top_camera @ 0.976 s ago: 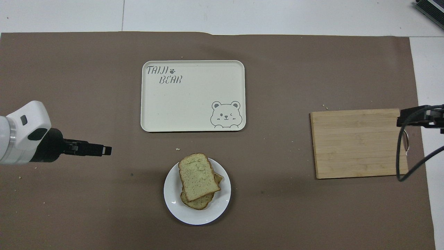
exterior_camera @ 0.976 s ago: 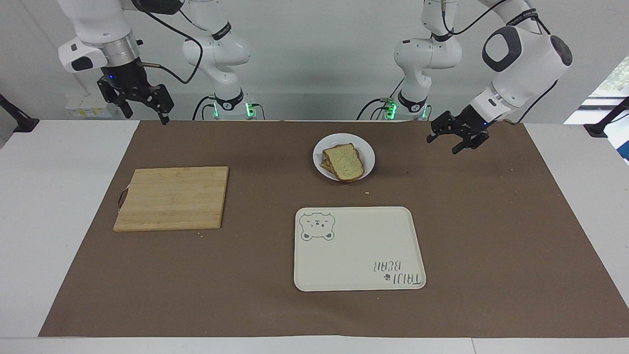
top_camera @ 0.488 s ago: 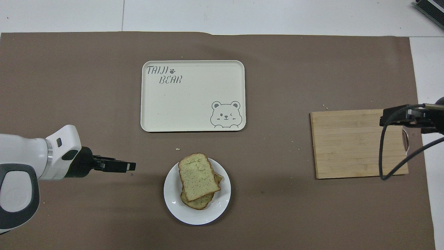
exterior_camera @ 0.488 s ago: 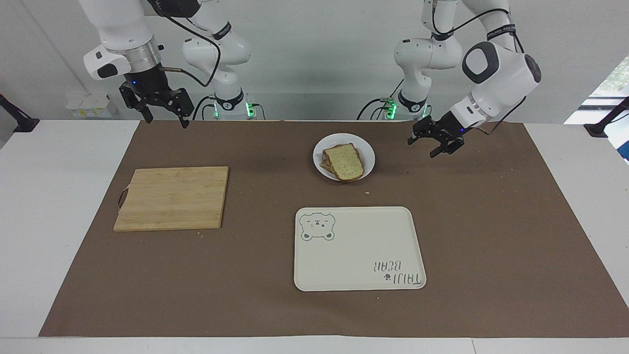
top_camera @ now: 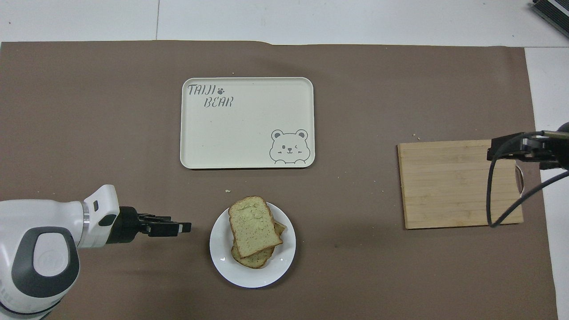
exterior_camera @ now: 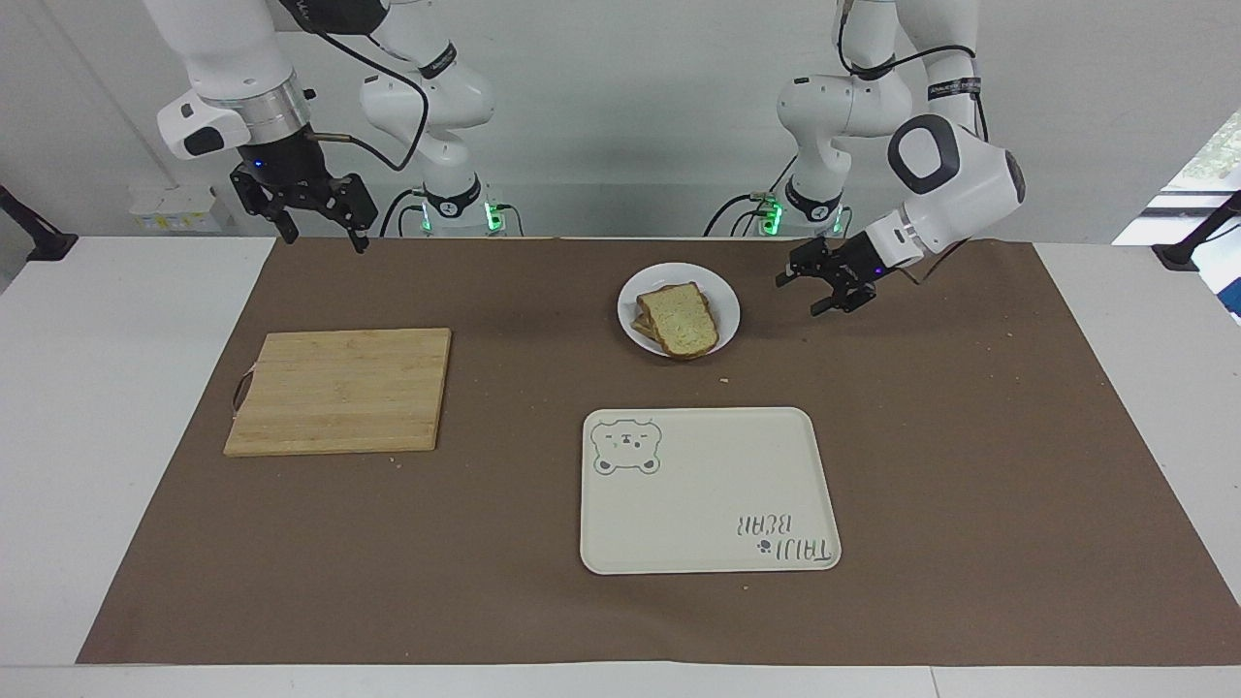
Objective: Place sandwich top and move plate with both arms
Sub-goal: 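Move the left gripper to the plate rim and grip it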
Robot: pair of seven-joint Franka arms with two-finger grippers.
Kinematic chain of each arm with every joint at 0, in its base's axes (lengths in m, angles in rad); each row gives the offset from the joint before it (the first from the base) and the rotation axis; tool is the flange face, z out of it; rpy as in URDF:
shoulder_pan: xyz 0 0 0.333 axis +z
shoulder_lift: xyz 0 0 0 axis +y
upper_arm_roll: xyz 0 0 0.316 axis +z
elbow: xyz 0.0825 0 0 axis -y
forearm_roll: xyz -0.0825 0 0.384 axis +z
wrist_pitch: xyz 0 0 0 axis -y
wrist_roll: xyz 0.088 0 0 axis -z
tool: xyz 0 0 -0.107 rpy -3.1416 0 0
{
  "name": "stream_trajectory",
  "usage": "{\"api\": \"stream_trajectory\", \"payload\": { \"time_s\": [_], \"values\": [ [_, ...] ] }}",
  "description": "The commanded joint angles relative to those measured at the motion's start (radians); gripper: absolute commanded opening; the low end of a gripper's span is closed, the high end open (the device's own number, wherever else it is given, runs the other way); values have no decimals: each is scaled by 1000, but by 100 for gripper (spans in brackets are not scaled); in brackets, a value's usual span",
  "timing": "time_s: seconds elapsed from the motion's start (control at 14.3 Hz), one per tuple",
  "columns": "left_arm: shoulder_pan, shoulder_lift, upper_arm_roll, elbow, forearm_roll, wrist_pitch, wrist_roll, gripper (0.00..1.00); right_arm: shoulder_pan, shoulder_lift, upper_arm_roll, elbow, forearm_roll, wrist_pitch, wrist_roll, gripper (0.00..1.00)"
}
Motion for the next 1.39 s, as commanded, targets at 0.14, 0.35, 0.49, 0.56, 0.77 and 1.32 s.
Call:
{"api": "stream_trajectory", "payload": {
  "time_s": [0.14,0.35,0.49,0.56,0.77,1.32],
  "values": [
    [-184,36,12,-85,-128,202,40,97,-16,14,4,22,22,-8,-27,100],
    [-216,43,12,-105,-165,222,40,89,-18,14,3,22,22,-8,-27,100],
    [-239,40,12,-111,-165,222,40,79,-18,14,4,22,22,-8,-27,100],
    [-247,39,11,-112,-165,222,40,74,-16,14,4,22,22,-8,-27,100],
    [-248,42,11,-128,-165,223,38,73,-18,14,3,22,22,-8,-27,100],
    [-290,99,11,-128,-254,246,30,42,-18,14,4,22,22,-8,-27,100]
  ]
}}
